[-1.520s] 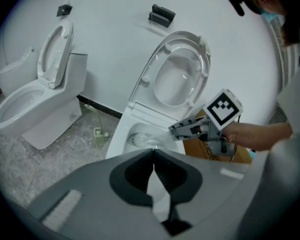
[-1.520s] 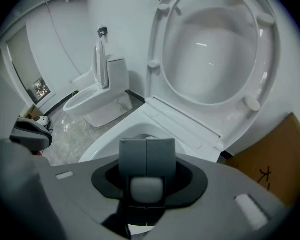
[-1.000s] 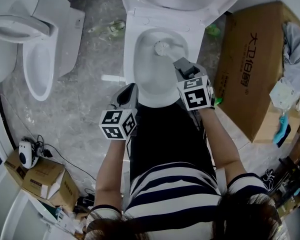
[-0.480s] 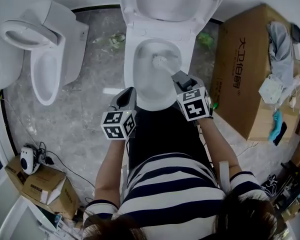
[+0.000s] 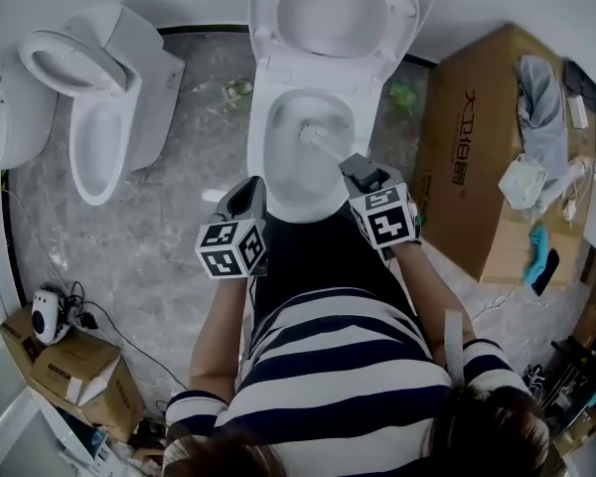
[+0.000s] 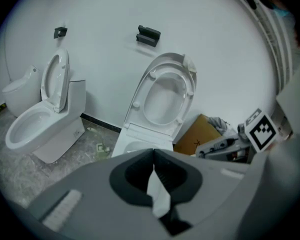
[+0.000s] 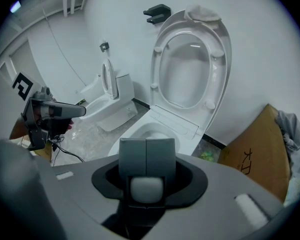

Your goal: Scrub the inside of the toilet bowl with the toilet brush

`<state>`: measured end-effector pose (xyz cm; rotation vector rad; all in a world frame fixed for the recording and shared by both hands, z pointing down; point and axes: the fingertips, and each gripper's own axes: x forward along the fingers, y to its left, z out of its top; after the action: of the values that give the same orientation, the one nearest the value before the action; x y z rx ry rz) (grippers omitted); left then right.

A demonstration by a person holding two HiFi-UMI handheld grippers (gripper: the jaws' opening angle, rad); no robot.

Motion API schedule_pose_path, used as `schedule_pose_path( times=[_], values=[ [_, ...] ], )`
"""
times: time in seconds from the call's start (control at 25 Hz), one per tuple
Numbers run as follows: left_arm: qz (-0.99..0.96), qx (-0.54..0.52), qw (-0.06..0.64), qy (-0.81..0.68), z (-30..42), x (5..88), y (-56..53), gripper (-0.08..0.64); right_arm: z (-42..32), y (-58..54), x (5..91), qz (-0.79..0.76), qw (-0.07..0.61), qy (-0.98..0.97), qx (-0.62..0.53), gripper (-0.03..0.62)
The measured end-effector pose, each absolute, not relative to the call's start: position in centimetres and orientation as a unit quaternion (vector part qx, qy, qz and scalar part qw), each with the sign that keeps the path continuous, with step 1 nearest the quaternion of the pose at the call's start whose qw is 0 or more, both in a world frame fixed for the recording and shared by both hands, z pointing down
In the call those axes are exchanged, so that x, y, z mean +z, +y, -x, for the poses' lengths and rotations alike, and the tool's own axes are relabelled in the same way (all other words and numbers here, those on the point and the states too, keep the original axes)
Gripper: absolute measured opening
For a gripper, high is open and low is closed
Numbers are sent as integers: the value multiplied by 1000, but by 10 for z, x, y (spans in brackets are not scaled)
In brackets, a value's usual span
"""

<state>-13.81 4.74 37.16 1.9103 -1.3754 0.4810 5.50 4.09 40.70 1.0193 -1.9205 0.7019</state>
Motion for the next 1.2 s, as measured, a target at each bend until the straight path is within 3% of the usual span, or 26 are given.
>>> schedule_pose_path(
  times=[1.2],
  values=[
    [-721,168,348,-575,126,344,68,0,-58,42,381,-382,385,-792,280,172]
  ],
)
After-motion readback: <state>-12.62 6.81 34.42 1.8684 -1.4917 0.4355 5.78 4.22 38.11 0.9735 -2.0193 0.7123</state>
